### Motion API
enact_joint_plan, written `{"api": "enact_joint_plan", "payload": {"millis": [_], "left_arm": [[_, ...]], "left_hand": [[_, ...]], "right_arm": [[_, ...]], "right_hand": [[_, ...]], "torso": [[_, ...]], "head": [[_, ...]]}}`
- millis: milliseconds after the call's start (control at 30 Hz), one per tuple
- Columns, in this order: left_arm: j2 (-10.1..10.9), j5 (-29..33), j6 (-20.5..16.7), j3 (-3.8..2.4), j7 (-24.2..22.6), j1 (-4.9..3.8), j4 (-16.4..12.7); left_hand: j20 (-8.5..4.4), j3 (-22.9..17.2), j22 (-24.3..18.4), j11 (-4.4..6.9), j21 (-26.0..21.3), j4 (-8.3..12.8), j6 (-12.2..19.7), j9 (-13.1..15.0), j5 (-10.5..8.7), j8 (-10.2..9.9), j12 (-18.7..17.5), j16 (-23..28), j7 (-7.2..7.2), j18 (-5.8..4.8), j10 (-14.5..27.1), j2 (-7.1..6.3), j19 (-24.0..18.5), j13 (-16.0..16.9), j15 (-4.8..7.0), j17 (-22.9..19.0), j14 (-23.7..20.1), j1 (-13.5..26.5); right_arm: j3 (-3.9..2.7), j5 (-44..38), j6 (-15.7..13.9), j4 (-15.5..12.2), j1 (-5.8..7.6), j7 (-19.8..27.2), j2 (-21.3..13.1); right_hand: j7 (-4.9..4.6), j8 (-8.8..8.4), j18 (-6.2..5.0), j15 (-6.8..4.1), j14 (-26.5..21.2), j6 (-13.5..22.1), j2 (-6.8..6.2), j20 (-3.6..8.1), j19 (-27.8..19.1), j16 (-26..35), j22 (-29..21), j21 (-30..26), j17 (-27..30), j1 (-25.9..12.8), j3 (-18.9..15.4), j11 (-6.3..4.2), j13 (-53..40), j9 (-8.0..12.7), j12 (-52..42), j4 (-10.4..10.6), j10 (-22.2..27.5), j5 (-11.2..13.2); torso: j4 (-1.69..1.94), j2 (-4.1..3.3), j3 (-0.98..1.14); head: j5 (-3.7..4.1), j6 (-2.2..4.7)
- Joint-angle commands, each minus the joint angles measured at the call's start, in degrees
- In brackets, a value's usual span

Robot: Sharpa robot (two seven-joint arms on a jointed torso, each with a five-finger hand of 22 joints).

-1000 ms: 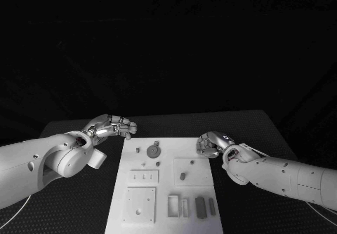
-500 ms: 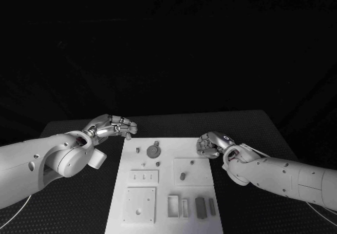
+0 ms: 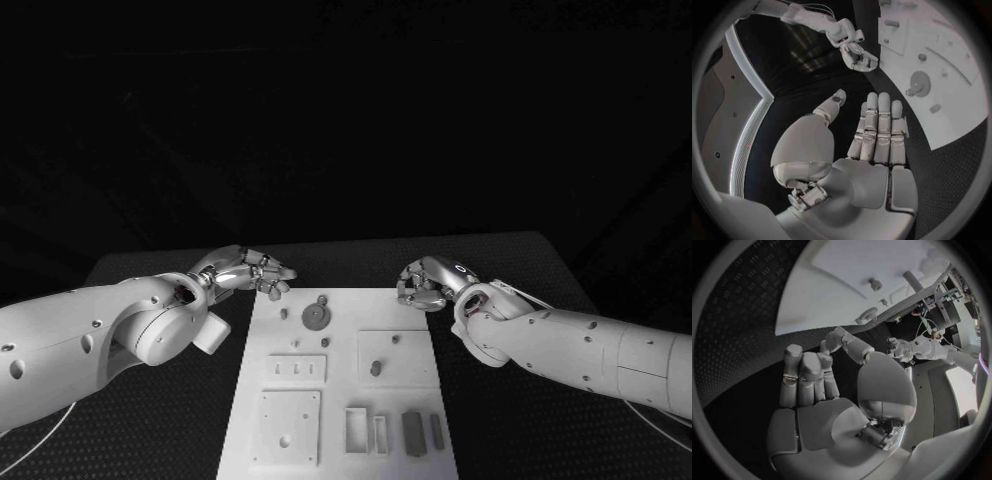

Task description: Assemble the parts on the task board

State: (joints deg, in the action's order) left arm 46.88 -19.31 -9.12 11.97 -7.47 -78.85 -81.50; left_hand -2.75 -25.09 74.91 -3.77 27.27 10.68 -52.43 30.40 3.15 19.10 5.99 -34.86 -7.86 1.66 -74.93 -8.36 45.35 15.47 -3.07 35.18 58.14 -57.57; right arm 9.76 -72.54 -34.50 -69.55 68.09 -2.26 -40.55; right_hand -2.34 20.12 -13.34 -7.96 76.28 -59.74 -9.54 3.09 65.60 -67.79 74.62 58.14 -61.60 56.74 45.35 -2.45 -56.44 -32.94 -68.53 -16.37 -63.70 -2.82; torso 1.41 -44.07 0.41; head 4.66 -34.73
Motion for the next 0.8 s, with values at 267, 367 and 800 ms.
{"api": "enact_joint_plan", "payload": {"millis": [267, 367, 800], "left_arm": [[-3.87, -4.96, 1.38, -0.06, 10.94, -0.07, 0.7], [-5.08, -5.81, 2.4, -0.07, 12.75, -0.08, 1.11], [-8.12, -8.54, -1.41, -0.06, 16.39, -0.08, 1.82]], "left_hand": [[-0.3, 1.9, 0.61, 0.53, 0.36, -3.17, -0.34, -0.41, -0.34, -0.93, 0.15, -0.6, -0.12, 0.51, -1.31, -2.83, -0.36, 0.4, 0.47, 0.34, -0.05, 5.83], [-0.39, 3.06, 0.46, 0.6, 0.18, -5.21, -0.23, -0.52, -0.32, -1.2, 0.0, -0.64, -0.11, 0.67, -1.34, -3.03, -0.44, 0.45, 0.55, 0.38, -0.15, 9.26], [-0.1, 2.93, 0.62, -0.55, -0.14, -7.85, 0.49, -0.7, -0.27, -2.11, -1.81, -0.4, -0.34, 0.96, 1.04, -1.78, -1.42, 0.19, 0.28, 0.4, -1.07, 9.5]], "right_arm": [[-0.03, -4.87, 5.45, -3.67, 3.17, -4.78, 2.0], [-0.03, -5.77, 5.8, -4.89, 3.75, -5.24, 2.77], [-0.05, -7.68, 6.24, -7.89, 4.35, -5.84, 5.18]], "right_hand": [[-1.18, 0.14, -1.66, -0.48, -0.1, -3.34, -0.41, -0.1, -0.06, -0.05, 0.09, 0.29, -0.02, -0.99, -0.84, -0.24, -0.14, -0.69, -0.04, 0.09, -0.38, -0.13], [-1.17, 0.1, -1.66, -0.5, -0.09, -3.4, -0.55, -0.11, -0.07, -0.05, 0.09, 0.3, 0.0, -1.24, -1.03, -0.26, -0.17, -0.7, -0.02, 0.23, -0.39, -0.11], [-1.14, 0.05, -1.66, -0.51, -0.07, -3.47, -0.65, -0.11, -0.07, -0.05, 0.07, 0.3, 0.02, -1.4, -1.12, -0.29, -0.21, -0.71, 0.01, 0.35, -0.42, -0.14]], "torso": [[-0.23, 0.46, -0.08], [-0.14, 0.64, -0.14], [0.14, 0.96, -0.26]], "head": [[-0.76, 0.84], [-1.12, 0.74], [-2.56, 0.37]]}}
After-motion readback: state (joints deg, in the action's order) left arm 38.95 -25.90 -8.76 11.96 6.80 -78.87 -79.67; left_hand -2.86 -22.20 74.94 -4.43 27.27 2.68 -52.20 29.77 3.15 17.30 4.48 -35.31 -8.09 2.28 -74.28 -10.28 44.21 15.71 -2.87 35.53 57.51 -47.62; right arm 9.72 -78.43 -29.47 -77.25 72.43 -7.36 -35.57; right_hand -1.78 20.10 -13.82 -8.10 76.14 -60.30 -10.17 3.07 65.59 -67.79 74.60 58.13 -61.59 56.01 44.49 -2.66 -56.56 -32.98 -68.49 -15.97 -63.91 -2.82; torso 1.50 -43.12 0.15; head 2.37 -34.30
